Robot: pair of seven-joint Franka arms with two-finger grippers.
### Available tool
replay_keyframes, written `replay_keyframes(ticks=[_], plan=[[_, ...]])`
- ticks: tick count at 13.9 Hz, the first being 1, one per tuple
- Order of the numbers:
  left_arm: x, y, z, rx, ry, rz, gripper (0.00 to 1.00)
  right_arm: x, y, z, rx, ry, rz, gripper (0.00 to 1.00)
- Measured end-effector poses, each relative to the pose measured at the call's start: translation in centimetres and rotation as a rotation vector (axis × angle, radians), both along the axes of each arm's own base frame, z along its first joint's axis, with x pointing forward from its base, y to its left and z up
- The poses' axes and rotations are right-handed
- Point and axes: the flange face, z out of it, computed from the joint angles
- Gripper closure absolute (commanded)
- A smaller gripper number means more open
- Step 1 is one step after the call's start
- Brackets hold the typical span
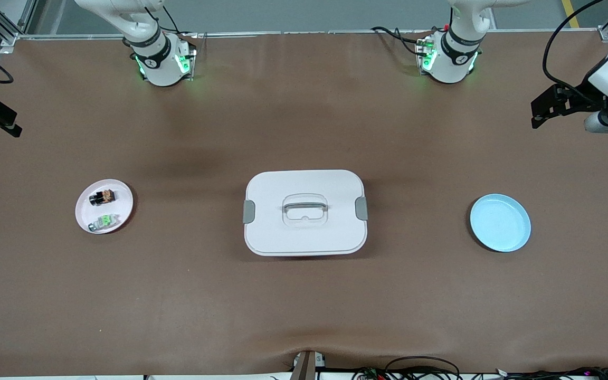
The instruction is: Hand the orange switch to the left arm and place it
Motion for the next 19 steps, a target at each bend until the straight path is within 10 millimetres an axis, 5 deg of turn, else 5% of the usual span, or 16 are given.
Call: replay_keyframes(ticks=[10,15,19], plan=[[1.1,2.4,-1.0,-0.003,0.014,0.005,0.0,0.0,0.0,0.1,0.0,-0.003,0.0,0.0],[5.6,9.4,-6.7,-0.021,0.028,-0.018,0.0,0.0,0.0,0.1,0.0,-0.002,-0.001,0.0],[8.3,12.3,-13.2,-0.034,0.042,0.018,0.0,0.1,0.0,0.1,0.0,0.0,0.0,0.0]])
